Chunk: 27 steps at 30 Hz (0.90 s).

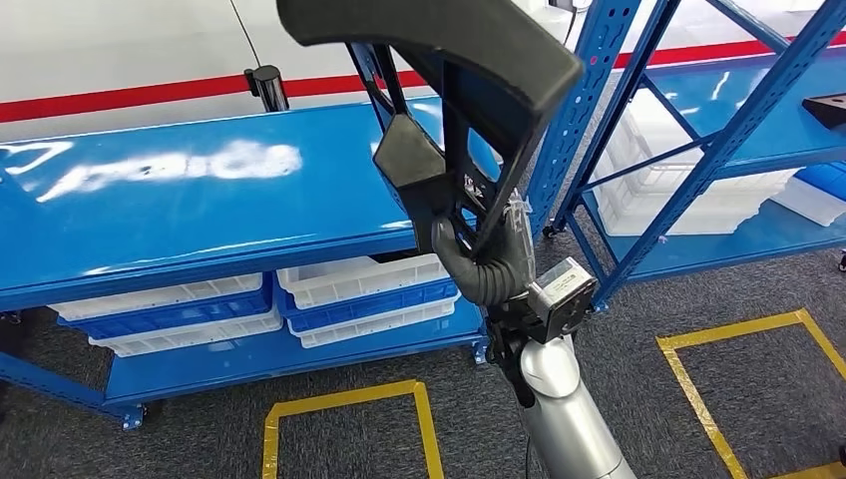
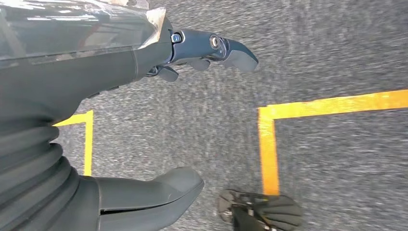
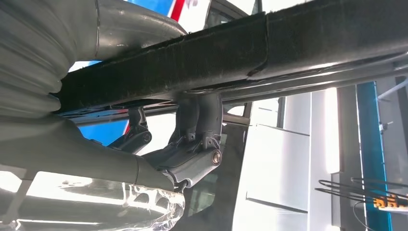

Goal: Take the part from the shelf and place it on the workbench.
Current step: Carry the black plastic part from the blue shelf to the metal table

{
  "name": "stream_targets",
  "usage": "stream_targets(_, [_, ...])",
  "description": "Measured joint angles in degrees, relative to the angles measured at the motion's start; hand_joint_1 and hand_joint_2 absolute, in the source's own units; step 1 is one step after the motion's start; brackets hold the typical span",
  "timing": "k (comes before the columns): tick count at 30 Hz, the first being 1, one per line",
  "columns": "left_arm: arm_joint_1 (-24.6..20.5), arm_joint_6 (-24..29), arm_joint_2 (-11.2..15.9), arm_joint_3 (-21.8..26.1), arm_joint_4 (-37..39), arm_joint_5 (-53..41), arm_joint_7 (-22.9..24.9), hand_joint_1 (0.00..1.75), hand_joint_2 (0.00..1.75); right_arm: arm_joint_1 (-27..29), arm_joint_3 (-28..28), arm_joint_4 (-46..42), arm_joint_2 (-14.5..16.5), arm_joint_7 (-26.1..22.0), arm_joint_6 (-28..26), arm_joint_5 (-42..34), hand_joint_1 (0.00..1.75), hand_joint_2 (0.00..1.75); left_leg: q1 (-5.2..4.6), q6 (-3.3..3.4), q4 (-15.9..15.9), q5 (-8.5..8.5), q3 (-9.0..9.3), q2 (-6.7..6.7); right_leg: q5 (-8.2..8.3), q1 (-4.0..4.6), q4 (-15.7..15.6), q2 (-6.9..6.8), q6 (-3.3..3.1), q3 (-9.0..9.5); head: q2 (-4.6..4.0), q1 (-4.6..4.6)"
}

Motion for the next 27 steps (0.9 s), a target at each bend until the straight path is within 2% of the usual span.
stream_targets(1, [0.0, 0.0, 0.0, 0.0, 0.0, 0.1, 0.0, 0.00, 1.75, 0.0, 0.0, 0.0, 0.0, -0.3, 0.2, 0.1, 1.75, 1.75, -0.02, -0.21, 0.1, 0.71, -0.81, 0.00, 0.76, 0.01, -3.4, 0.00, 0.20, 3.17, 0.00, -0.01])
stream_targets(2, [0.0, 0.1, 0.0, 0.1, 0.0, 0.2, -0.1, 0.00, 1.75, -0.1, 0.0, 0.0, 0.1, -0.5, 0.4, 0.3, 1.75, 1.75, -0.14, -0.47, 0.2, 1.31, -1.51, -0.04, 0.69, 0.17, -8.1, -0.02, 0.07, 7.10, 0.00, 0.00])
stream_targets(3, [0.0, 0.2, 0.0, 0.2, 0.0, 0.3, -0.1, 0.00, 1.75, -0.1, 0.0, 0.0, 0.2, -0.8, 0.5, 0.5, 1.75, 1.75, -0.24, -0.77, 0.4, 1.91, -1.99, -0.08, -0.12, 0.32, -12.6, -0.01, -0.25, 10.32, 0.00, -0.03])
stream_targets(4, [0.0, 0.3, 0.0, 0.3, 0.0, 0.3, -0.2, 0.00, 1.75, -0.1, 0.0, 0.0, 0.2, -0.9, 0.6, 0.7, 1.75, 1.75, -0.30, -1.08, 0.4, 2.52, -2.30, -0.09, -0.99, 0.51, -15.9, 0.00, -0.59, 12.40, 0.00, -0.09])
stream_targets(5, [0.0, 0.5, 0.0, 0.4, 0.0, 0.4, -0.3, 0.00, 1.75, 0.0, 0.1, 0.0, 0.3, -1.1, 0.7, 0.9, 1.75, 1.75, -0.34, -1.44, 0.4, 3.13, -2.52, -0.10, -1.56, 0.75, -17.7, 0.01, -0.89, 13.32, 0.00, -0.13])
stream_targets(6, [0.1, 0.6, 0.1, 0.5, 0.0, 0.4, -0.4, 0.00, 1.75, 0.1, 0.1, 0.0, 0.2, -1.2, 0.7, 1.0, 1.75, 1.75, -0.25, -1.80, 0.3, 3.73, -2.68, -0.12, -1.53, 0.68, -18.1, 0.03, -1.21, 12.99, 0.00, -0.17])
stream_targets(7, [0.1, 0.7, 0.1, 0.7, 0.0, 0.4, -0.5, 0.00, 1.75, 0.3, 0.1, 0.0, 0.2, -1.3, 0.8, 1.1, 1.75, 1.75, -0.07, -2.17, 0.4, 3.52, -2.94, -0.19, -1.02, 0.47, -18.0, -0.05, -1.62, 12.46, 0.00, -0.22])
stream_targets(8, [0.3, 0.7, 0.2, 0.8, 0.0, 0.4, -0.5, 0.00, 1.75, 0.5, 0.1, 0.0, 0.2, -1.4, 0.8, 1.3, 1.75, 1.75, 0.10, -2.55, 1.1, 2.26, -3.34, -0.28, -0.43, 0.22, -17.9, -0.15, -2.18, 11.97, 0.00, -0.24])
stream_targets(9, [0.4, 0.7, 0.2, 0.9, 0.0, 0.4, -0.5, 0.00, 1.75, 0.7, 0.1, 0.0, 0.2, -1.5, 0.8, 1.5, 1.75, 1.75, 0.26, -2.90, 2.8, -0.18, -3.97, -0.39, 0.29, -0.07, -18.0, -0.25, -2.68, 11.38, 0.00, -0.29])
stream_targets(10, [0.4, 0.7, 0.2, 1.0, 0.0, 0.4, -0.6, 0.00, 1.75, 0.9, 0.2, 0.0, 0.2, -1.7, 0.9, 1.6, 1.75, 1.75, 0.42, -3.23, 5.6, -3.44, -4.73, -0.48, 1.02, -0.15, -17.9, -0.35, -3.03, 10.73, 0.00, -0.33])
stream_targets(11, [0.4, 0.7, 0.2, 1.0, 0.0, 0.4, -0.6, 0.00, 1.75, 1.1, 0.2, 0.0, 0.2, -1.8, 0.9, 1.8, 1.75, 1.75, 0.51, -3.53, 9.3, -6.49, -5.52, -0.53, 1.77, -0.10, -17.9, -0.40, -3.25, 9.98, 0.00, -0.34])
stream_targets(12, [0.4, 0.7, 0.2, 1.1, 0.0, 0.4, -0.7, 0.00, 1.75, 1.4, 0.3, 0.0, 0.2, -2.0, 1.0, 1.9, 1.75, 1.75, 0.60, -3.82, 12.9, -8.46, -6.08, -0.57, 2.54, -0.04, -17.8, -0.42, -3.26, 9.11, 0.00, -0.35])
stream_targets(13, [0.4, 0.7, 0.2, 1.1, 0.0, 0.4, -0.7, 0.00, 1.75, 1.6, 0.3, 0.0, 0.2, -2.1, 1.1, 2.1, 1.75, 1.75, 0.72, -4.05, 15.5, -8.94, -6.12, -0.58, 3.25, -0.02, -17.7, -0.44, -3.17, 8.18, 0.00, -0.34])
stream_targets(14, [0.4, 0.7, 0.2, 1.2, 0.0, 0.4, -0.7, 0.00, 1.75, 1.8, 0.4, 0.0, 0.2, -2.2, 1.1, 2.2, 1.75, 1.75, 0.87, -4.23, 16.4, -8.08, -5.31, -0.57, 3.90, -0.07, -17.4, -0.44, -2.99, 7.09, 0.00, -0.36])
stream_targets(15, [0.4, 0.7, 0.3, 1.3, 0.0, 0.4, -0.7, 0.00, 1.75, 2.0, 0.5, 0.0, 0.1, -2.3, 1.2, 2.4, 1.75, 1.75, 1.03, -4.34, 15.3, -6.47, -3.48, -0.57, 4.44, -0.17, -17.0, -0.42, -2.75, 6.02, 0.00, -0.36])
stream_targets(16, [0.4, 0.7, 0.3, 1.3, 0.0, 0.4, -0.7, 0.00, 1.75, 2.0, 0.6, 0.0, 0.1, -2.3, 1.3, 2.5, 1.75, 1.75, 1.20, -4.40, 12.6, -5.24, -0.82, -0.57, 4.87, -0.27, -16.6, -0.40, -2.43, 5.07, 0.00, -0.37])
stream_targets(17, [0.3, 0.7, 0.3, 1.3, 0.0, 0.4, -0.7, 0.00, 1.75, 2.0, 0.7, -0.1, 0.1, -2.4, 1.3, 2.6, 1.75, 1.75, 1.23, -4.39, 8.8, -5.08, 2.25, -0.65, 5.25, -0.29, -16.1, -0.37, -2.04, 4.21, 0.00, -0.39])
stream_targets(18, [0.2, 0.7, 0.3, 1.3, 0.0, 0.4, -0.7, 0.00, 1.75, 2.0, 0.7, -0.2, 0.0, -2.4, 1.3, 2.7, 1.75, 1.75, 1.15, -4.17, 5.4, -5.56, 4.65, -0.78, 5.61, -0.27, -15.8, -0.39, -1.60, 3.64, 0.00, -0.35])
stream_targets(19, [0.2, 0.7, 0.3, 1.3, 0.0, 0.4, -0.8, 0.00, 1.75, 2.0, 0.8, -0.2, 0.0, -2.4, 1.3, 2.7, 1.75, 1.75, 0.98, -3.86, 3.0, -6.35, 6.08, -0.91, 5.99, -0.21, -15.6, -0.45, -1.13, 3.31, 0.00, -0.31])
stream_targets(20, [0.1, 0.7, 0.3, 1.3, 0.0, 0.4, -0.8, 0.00, 1.75, 2.0, 0.9, -0.3, 0.0, -2.4, 1.3, 2.7, 1.75, 1.75, 0.67, -3.38, 1.8, -6.87, 6.53, -1.03, 6.45, -0.16, -15.6, -0.52, -0.66, 3.13, 0.00, -0.28])
stream_targets(22, [0.2, 0.7, 0.3, 1.3, 0.0, 0.3, -0.8, 0.00, 1.75, 2.0, 1.0, -0.3, -0.1, -2.5, 1.3, 2.8, 1.75, 1.75, 0.31, -1.95, 1.4, -6.03, 5.71, -0.86, 7.19, -0.14, -15.7, -0.62, 0.18, 2.87, 0.00, -0.26])
stream_targets(23, [0.2, 0.7, 0.3, 1.3, 0.0, 0.3, -0.8, 0.00, 1.75, 2.0, 1.1, -0.3, -0.1, -2.5, 1.3, 2.8, 1.75, 1.75, 0.21, -1.12, 1.3, -5.32, 5.20, -0.70, 6.53, -0.15, -15.1, -0.56, 0.26, 2.40, 0.00, -0.25])
stream_targets(24, [0.2, 0.7, 0.3, 1.3, 0.0, 0.3, -0.8, 0.00, 1.75, 2.0, 1.1, -0.4, -0.2, -2.5, 1.3, 2.8, 1.75, 1.75, 0.18, -0.38, 1.1, -4.47, 4.52, -0.50, 4.83, -0.15, -13.5, -0.48, 0.05, 1.54, 0.00, -0.17])
stream_targets(25, [0.1, 0.7, 0.3, 1.3, 0.0, 0.3, -0.8, 0.00, 1.75, 2.0, 1.2, -0.4, -0.3, -2.4, 1.3, 2.8, 1.75, 1.75, 0.16, 0.15, 1.0, -3.64, 3.73, -0.34, 2.27, -0.22, -10.8, -0.40, -0.39, 0.48, 0.00, -0.08])
stream_targets(26, [0.1, 0.7, 0.3, 1.3, 0.0, 0.3, -0.8, 0.00, 1.75, 2.0, 1.2, -0.4, -0.4, -2.4, 1.3, 2.8, 1.75, 1.75, 0.03, 0.48, 1.0, -2.84, 2.81, -0.33, -0.46, -0.18, -7.3, -0.32, -0.74, -0.67, 0.00, 0.01])
stream_targets(27, [0.1, 0.7, 0.3, 1.3, 0.0, 0.4, -0.9, 0.00, 1.75, 2.1, 1.3, -0.3, -0.5, -2.4, 1.3, 2.8, 1.75, 1.75, -0.09, 0.63, 1.0, -2.01, 1.76, -0.28, -2.53, -0.14, -3.6, -0.29, -0.82, -1.52, 0.00, 0.08])
